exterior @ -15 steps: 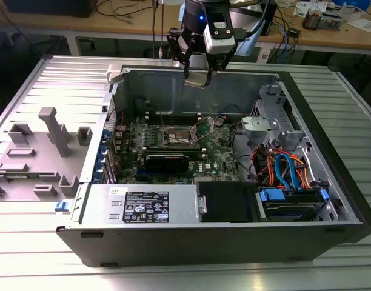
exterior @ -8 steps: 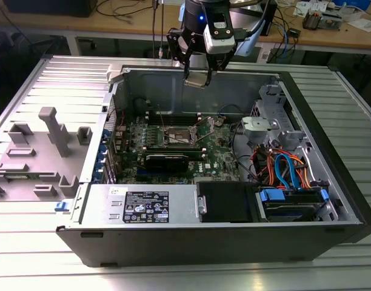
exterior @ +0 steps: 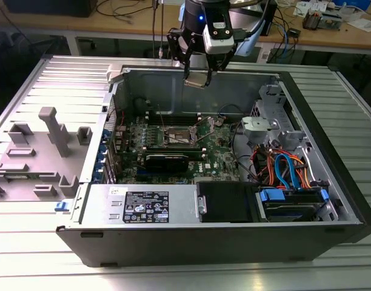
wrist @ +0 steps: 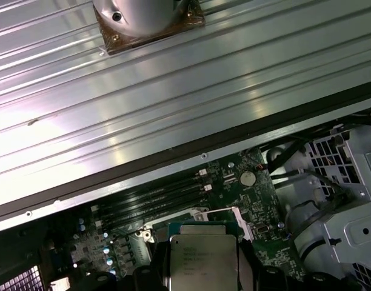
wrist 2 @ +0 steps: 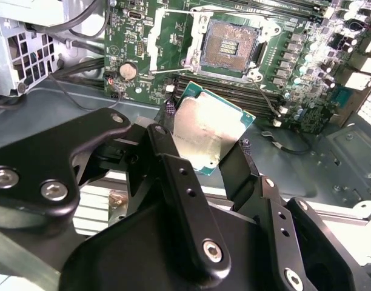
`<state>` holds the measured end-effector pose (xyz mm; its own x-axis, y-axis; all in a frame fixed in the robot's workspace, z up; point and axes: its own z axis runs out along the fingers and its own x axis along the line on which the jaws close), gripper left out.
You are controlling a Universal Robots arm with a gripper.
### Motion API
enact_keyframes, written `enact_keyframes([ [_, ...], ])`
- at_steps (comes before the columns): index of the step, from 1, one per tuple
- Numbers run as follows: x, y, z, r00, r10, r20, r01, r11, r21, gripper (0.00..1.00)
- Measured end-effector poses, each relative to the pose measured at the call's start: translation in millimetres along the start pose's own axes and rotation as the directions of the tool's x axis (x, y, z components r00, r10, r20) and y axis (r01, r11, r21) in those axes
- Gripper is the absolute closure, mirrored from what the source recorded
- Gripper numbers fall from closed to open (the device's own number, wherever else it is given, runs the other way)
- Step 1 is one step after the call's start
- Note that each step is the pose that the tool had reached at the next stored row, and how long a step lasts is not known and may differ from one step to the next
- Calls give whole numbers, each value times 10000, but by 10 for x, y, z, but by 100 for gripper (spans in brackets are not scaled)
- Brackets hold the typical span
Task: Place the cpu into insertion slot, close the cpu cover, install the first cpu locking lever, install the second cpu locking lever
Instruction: 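Place the cpu into insertion slot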
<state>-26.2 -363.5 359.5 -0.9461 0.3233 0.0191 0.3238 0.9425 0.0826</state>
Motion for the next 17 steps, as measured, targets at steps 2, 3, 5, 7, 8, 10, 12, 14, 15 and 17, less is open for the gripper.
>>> enact_keyframes([
  [2, -1, -1, 0, 9999, 125, 10, -125, 9999, -2, 46],
  [3, -1, -1, 0, 9999, 155, 13, -155, 9999, -3, 46],
  [5, -1, -2, 0, 9999, 166, 14, -166, 9999, -3, 46],
  [7, -1, -2, 0, 9998, 180, 15, -180, 9998, -3, 46],
  [8, -1, -2, 0, 9998, 181, 15, -181, 9998, -3, 46],
  [10, -1, -2, 0, 9998, 181, 15, -181, 9998, -3, 46],
  [12, -1, -2, 0, 9998, 181, 15, -181, 9998, -4, 46],
  [14, -1, -2, 0, 9998, 181, 15, -181, 9998, -4, 46],
  [15, -1, -2, 0, 9998, 181, 15, -181, 9998, -3, 46],
  [17, -1, -4, 0, 9998, 186, 15, -186, 9998, -4, 46],
])
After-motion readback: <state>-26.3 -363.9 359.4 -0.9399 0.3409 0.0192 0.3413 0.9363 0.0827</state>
